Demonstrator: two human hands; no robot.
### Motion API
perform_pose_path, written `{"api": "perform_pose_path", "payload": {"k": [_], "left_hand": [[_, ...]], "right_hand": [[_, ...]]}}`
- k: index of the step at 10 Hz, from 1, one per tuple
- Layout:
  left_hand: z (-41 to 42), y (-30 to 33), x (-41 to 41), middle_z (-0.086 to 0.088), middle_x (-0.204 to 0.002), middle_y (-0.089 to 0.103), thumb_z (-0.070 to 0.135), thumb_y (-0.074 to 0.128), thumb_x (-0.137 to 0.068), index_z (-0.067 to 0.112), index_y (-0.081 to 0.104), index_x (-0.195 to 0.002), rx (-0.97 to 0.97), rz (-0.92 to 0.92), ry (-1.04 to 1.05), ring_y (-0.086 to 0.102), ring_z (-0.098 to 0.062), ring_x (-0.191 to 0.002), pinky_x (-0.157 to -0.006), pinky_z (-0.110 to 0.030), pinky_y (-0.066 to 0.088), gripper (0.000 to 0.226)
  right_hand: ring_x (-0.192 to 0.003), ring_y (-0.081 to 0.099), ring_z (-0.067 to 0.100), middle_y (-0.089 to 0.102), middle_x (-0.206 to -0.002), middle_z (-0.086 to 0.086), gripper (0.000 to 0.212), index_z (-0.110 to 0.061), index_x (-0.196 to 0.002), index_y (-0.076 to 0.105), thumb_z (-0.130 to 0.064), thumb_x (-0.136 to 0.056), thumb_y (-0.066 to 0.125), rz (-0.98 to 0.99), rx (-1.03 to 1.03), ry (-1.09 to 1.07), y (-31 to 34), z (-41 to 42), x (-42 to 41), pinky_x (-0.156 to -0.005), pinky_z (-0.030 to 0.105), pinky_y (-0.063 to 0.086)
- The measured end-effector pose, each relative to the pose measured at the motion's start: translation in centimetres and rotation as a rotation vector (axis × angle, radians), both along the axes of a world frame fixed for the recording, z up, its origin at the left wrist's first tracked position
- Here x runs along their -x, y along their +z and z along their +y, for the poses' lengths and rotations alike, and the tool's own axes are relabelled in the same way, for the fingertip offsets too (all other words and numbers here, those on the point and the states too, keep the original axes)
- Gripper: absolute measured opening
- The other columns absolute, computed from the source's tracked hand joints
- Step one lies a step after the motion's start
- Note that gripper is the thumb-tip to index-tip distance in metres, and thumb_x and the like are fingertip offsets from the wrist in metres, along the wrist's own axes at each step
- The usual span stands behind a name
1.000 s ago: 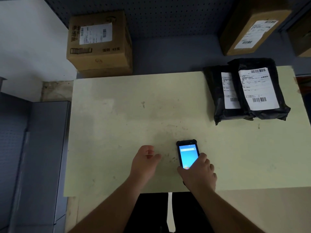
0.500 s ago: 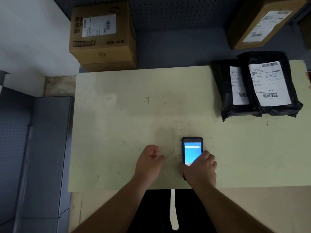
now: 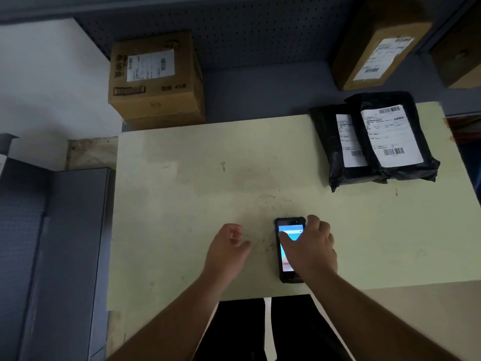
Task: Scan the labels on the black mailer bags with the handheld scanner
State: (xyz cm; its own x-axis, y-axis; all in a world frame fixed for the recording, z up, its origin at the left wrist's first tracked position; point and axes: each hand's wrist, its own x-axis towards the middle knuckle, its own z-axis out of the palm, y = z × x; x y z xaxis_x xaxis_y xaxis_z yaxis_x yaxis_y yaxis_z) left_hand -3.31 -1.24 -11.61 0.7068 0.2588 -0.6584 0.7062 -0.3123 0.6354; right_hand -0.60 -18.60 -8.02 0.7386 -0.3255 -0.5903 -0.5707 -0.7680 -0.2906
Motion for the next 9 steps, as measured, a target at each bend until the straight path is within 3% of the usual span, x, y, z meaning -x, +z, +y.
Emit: {"api": "perform_pose_path", "payload": {"k": [1, 3, 6, 9], "left_hand": [[0.2, 1.1, -1.1, 0.005, -0.104, 0.068, 0.014, 0.075, -0.084, 0.022, 0.064, -0.111, -0.010, -0.047, -0.020, 0.065, -0.007, -0.088, -0.072, -0.016, 0.046, 0.030], [0.4, 4.0, -4.0, 0.007, -0.104, 0.068, 0.014, 0.077, -0.085, 0.024, 0.063, -0.112, -0.014, -0.176, -0.041, 0.064, -0.004, -0.085, -0.072, -0.017, 0.047, 0.032], [0.4, 10.3, -7.2, 0.018, -0.118, 0.064, 0.028, 0.077, -0.088, 0.037, 0.058, -0.118, -0.030, -0.348, -0.113, 0.064, -0.004, -0.105, -0.078, -0.011, 0.045, 0.037], [-0.2, 17.4, -9.5, 0.027, -0.126, 0.056, 0.041, 0.075, -0.088, 0.047, 0.056, -0.123, -0.069, -0.566, -0.151, 0.058, 0.001, -0.116, -0.093, -0.020, 0.050, 0.040]], "right_hand": [[-0.135, 0.049, 0.033, 0.051, -0.148, 0.009, 0.072, -0.014, -0.153, 0.042, -0.047, -0.095, 0.069, -0.074, -0.056, -0.011, 2.0, 0.0, -1.6, -0.102, 0.050, 0.048], [-0.137, 0.051, 0.030, 0.056, -0.149, 0.004, 0.070, -0.019, -0.154, 0.044, -0.047, -0.094, 0.067, -0.201, -0.142, -0.044, 6.4, 0.9, -3.6, -0.105, 0.049, 0.049], [-0.136, 0.056, 0.025, 0.058, -0.151, 0.002, 0.071, -0.024, -0.155, 0.043, -0.048, -0.094, 0.070, -0.346, -0.266, 0.005, 13.1, 1.3, -5.5, -0.104, 0.043, 0.051], [-0.130, 0.059, 0.016, 0.062, -0.143, -0.006, 0.068, -0.030, -0.155, 0.045, -0.049, -0.096, 0.071, -0.583, -0.428, 0.054, 20.9, 0.5, -7.6, -0.095, 0.030, 0.042]]}}
